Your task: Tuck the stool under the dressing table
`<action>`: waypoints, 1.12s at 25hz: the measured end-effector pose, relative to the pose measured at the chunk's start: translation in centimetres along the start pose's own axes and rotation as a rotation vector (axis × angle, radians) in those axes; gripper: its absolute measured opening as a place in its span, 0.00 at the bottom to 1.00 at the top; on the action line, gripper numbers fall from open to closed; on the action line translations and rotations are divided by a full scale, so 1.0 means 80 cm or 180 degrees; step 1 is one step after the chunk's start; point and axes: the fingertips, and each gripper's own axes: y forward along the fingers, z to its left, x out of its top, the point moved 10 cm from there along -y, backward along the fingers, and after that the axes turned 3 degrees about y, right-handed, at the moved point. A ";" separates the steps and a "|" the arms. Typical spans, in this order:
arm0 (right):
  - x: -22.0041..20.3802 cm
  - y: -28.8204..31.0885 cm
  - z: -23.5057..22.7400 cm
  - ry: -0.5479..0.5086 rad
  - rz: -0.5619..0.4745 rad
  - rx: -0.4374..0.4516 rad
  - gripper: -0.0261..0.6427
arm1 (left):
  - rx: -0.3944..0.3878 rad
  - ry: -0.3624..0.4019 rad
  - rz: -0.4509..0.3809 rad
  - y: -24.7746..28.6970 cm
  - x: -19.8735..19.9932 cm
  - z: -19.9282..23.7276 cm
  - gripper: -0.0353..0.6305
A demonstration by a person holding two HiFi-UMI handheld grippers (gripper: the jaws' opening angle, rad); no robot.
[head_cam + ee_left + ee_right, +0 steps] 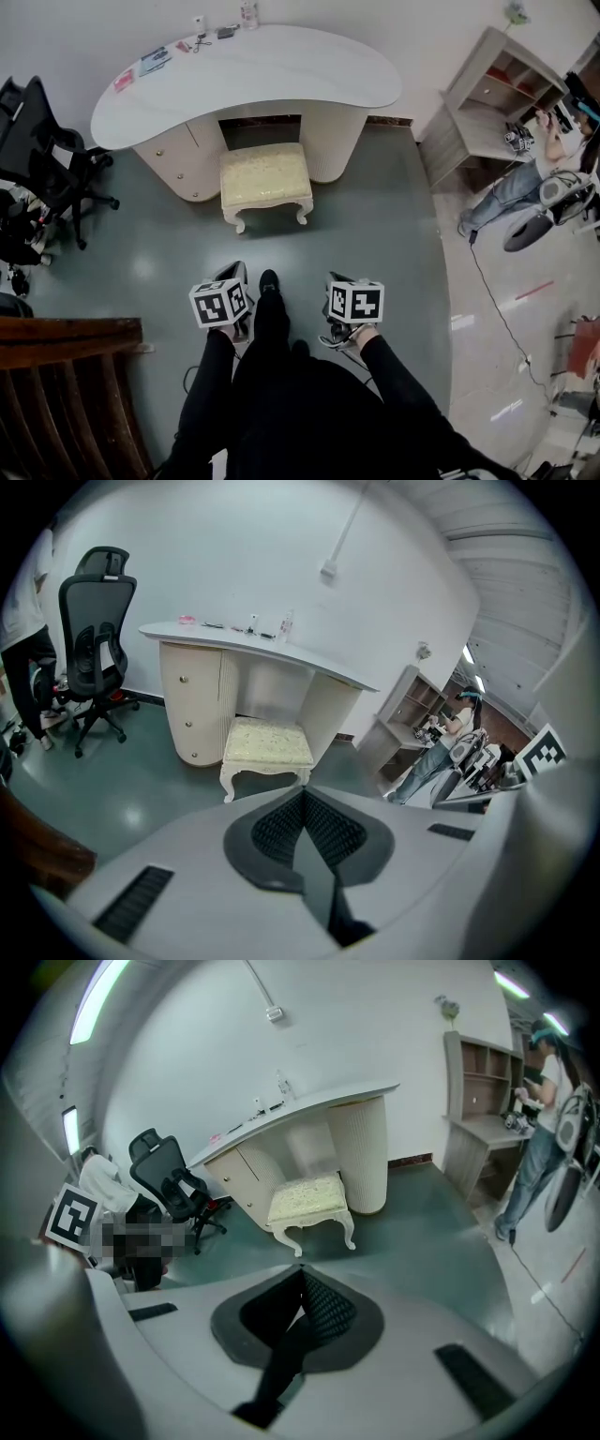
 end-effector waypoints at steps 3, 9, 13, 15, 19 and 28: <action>0.020 0.027 0.011 -0.0027 0.0059 -0.0019 0.05 | 0.0012 -0.0016 0.0069 0.022 0.012 0.020 0.06; 0.070 0.096 0.032 -0.0113 0.0218 -0.0065 0.05 | 0.0035 -0.0114 0.0230 0.084 0.039 0.074 0.06; 0.099 0.142 0.038 -0.0173 0.0347 -0.0120 0.05 | 0.0041 -0.0160 0.0409 0.125 0.052 0.104 0.06; 0.106 0.166 0.035 -0.0158 0.0390 -0.0127 0.05 | 0.0034 -0.0157 0.0478 0.145 0.055 0.115 0.06; 0.126 0.213 0.027 -0.0084 0.0431 -0.0253 0.05 | 0.0043 -0.0180 0.0576 0.191 0.057 0.146 0.06; 0.141 0.334 -0.010 0.0005 0.0589 -0.0398 0.05 | 0.0071 -0.0343 0.0715 0.303 0.040 0.205 0.06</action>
